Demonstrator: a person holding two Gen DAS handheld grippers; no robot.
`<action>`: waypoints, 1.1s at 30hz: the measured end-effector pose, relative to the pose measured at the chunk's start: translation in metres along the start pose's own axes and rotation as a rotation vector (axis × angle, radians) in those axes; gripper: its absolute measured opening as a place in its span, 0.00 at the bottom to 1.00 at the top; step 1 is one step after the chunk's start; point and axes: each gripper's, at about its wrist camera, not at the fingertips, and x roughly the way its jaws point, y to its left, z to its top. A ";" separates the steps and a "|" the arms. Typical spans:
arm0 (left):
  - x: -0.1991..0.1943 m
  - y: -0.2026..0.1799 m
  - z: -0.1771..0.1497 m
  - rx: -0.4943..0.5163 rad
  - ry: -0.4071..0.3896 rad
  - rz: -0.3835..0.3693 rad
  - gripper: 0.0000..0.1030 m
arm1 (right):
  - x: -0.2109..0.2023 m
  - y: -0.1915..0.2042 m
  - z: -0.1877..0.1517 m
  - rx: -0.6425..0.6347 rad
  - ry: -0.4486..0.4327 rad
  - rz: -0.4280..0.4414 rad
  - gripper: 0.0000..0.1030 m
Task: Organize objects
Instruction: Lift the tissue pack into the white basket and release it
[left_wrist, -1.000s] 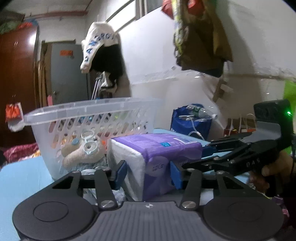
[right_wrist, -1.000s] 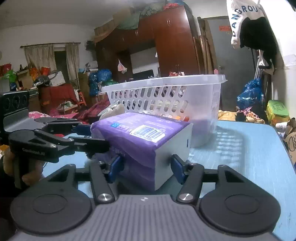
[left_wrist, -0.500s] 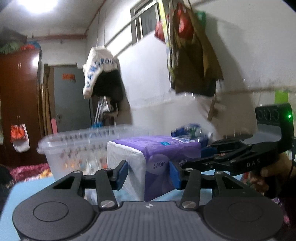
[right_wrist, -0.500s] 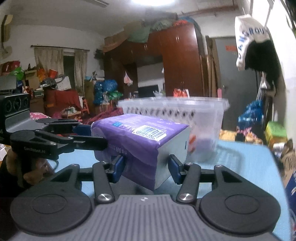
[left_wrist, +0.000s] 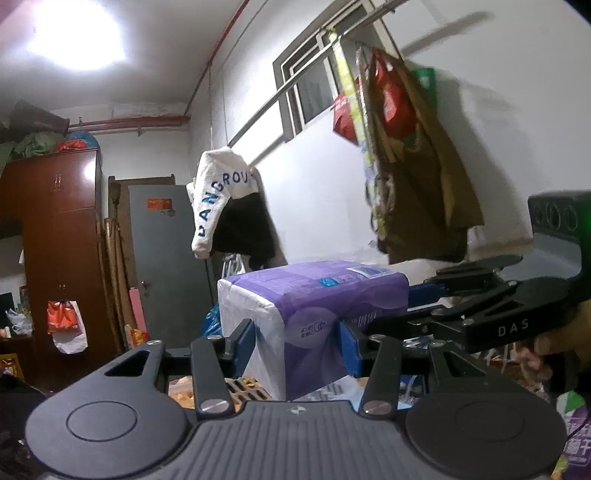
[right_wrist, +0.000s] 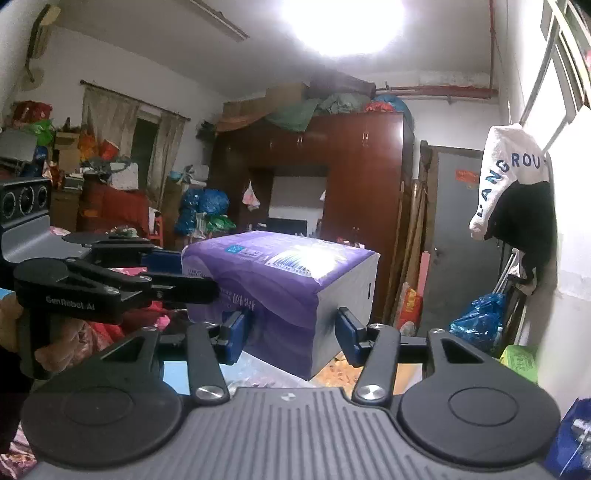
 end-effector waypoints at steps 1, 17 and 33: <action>0.010 0.007 0.001 -0.013 0.018 0.000 0.51 | 0.007 -0.002 0.001 -0.003 0.014 -0.001 0.53; 0.166 0.069 -0.052 -0.196 0.433 0.099 0.57 | 0.150 -0.066 -0.050 0.221 0.346 -0.043 0.48; -0.006 0.036 -0.099 -0.214 0.305 0.168 0.80 | 0.005 0.002 -0.101 0.288 0.122 -0.051 1.00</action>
